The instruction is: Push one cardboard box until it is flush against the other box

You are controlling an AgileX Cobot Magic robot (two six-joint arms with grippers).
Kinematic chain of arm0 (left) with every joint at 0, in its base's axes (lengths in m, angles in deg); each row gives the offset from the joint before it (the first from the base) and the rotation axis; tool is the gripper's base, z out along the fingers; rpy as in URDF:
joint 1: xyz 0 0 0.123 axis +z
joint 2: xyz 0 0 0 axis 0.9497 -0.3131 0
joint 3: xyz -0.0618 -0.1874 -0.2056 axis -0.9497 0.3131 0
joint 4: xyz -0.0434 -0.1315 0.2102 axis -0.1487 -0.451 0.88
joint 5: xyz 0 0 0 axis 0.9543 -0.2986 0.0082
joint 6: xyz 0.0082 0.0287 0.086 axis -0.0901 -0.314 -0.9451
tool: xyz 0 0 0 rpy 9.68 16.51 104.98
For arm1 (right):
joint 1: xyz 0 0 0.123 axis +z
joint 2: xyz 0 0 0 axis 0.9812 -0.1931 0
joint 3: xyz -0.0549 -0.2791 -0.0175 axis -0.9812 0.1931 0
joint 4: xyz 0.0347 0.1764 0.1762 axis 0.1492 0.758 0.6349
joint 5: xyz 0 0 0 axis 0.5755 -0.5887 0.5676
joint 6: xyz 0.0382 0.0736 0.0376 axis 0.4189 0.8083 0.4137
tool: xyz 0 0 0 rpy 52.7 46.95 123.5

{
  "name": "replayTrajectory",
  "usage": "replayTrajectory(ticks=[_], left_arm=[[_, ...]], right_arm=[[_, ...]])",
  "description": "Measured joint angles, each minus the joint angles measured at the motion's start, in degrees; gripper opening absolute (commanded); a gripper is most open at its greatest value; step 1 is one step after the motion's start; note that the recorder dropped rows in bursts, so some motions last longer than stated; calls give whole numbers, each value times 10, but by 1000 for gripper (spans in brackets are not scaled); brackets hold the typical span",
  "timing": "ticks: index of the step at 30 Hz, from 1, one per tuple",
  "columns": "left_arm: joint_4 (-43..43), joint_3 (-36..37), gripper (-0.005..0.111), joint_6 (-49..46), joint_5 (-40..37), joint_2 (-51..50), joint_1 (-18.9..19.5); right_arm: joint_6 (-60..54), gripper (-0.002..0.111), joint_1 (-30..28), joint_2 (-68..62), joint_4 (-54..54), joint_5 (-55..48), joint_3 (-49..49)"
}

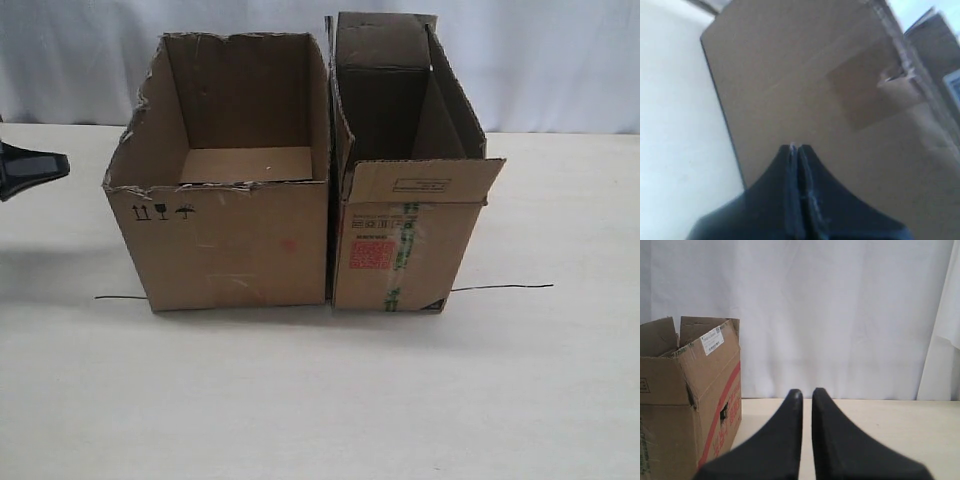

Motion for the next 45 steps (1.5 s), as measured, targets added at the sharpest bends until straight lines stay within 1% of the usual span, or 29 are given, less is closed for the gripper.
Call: replayTrajectory(ticks=[1,2,5,10,13,16,19,24,26,28,29,31,34,36,38,41,45], left_arm=[[-45,50,0,-35,0,27,3],[-58,71,0,-52,0,42,4],[-76,177,0,-141,0,121,3],[-78,259,0,-190,0,222,-1],[-78,276,0,-183,0,276,-10],[-80,277,0,-135,0,335,-18],[-81,282,0,-108,0,394,-19],[-83,319,0,-101,-1,507,-24],[-83,338,0,-106,11,544,-28],[-83,356,0,-112,57,588,-41],[-83,362,0,-112,95,616,-54],[-82,371,0,-113,174,675,-87],[-81,379,0,-107,303,759,-155],[-81,386,0,-100,364,817,-195],[-81,400,0,-90,405,874,-225],[-81,430,0,-77,448,944,-246],[-82,474,0,-43,493,1026,-250]], right_arm=[[0,5,0,0,0,0,0],[0,5,0,0,0,0,0],[0,5,0,0,0,0,0],[0,5,0,0,0,0,0],[0,5,0,0,0,0,0],[0,5,0,0,0,0,0],[0,5,0,0,0,0,0],[0,5,0,0,0,0,0],[0,5,0,0,0,0,0],[0,5,0,0,0,0,0],[0,5,0,0,0,0,0],[0,5,0,0,0,0,0],[0,5,0,0,0,0,0],[0,5,0,0,0,0,0],[0,5,0,0,0,0,0],[0,5,0,0,0,0,0],[0,5,0,0,0,0,0]])
